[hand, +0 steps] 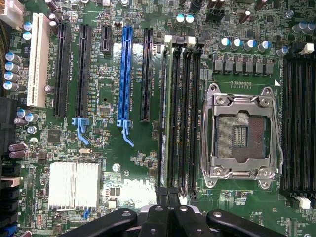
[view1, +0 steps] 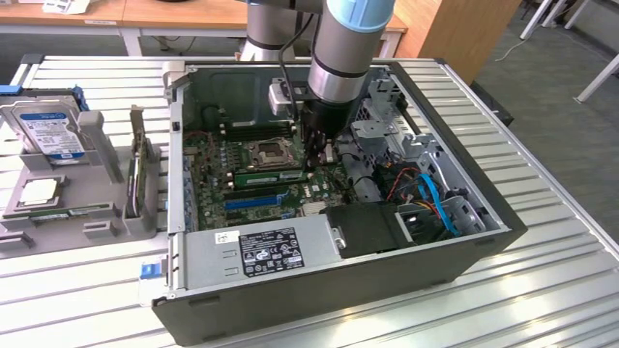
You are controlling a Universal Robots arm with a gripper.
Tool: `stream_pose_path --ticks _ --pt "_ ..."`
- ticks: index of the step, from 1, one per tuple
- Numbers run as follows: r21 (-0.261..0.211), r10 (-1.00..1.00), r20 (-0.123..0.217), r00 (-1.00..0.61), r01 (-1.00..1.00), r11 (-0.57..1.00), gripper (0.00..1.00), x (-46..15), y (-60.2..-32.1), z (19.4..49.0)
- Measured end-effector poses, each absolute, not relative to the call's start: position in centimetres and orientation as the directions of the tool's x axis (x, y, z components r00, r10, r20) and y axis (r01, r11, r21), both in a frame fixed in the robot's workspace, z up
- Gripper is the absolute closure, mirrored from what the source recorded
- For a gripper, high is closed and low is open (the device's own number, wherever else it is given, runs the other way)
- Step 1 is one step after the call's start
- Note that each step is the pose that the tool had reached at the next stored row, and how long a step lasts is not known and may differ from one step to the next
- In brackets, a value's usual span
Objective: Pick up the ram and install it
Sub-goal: 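Press down the ram until it locks into place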
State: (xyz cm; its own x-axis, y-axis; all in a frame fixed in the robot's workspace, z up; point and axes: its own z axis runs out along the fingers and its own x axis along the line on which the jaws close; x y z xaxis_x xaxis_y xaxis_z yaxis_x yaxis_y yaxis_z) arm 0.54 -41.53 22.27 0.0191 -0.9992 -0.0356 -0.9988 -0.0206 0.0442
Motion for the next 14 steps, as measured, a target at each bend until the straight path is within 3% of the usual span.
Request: stream_pose_path --ticks 14 --pt "0.044 -0.999 -0.037 0.019 -0.999 -0.021 0.90 0.54 -41.52 22.32"
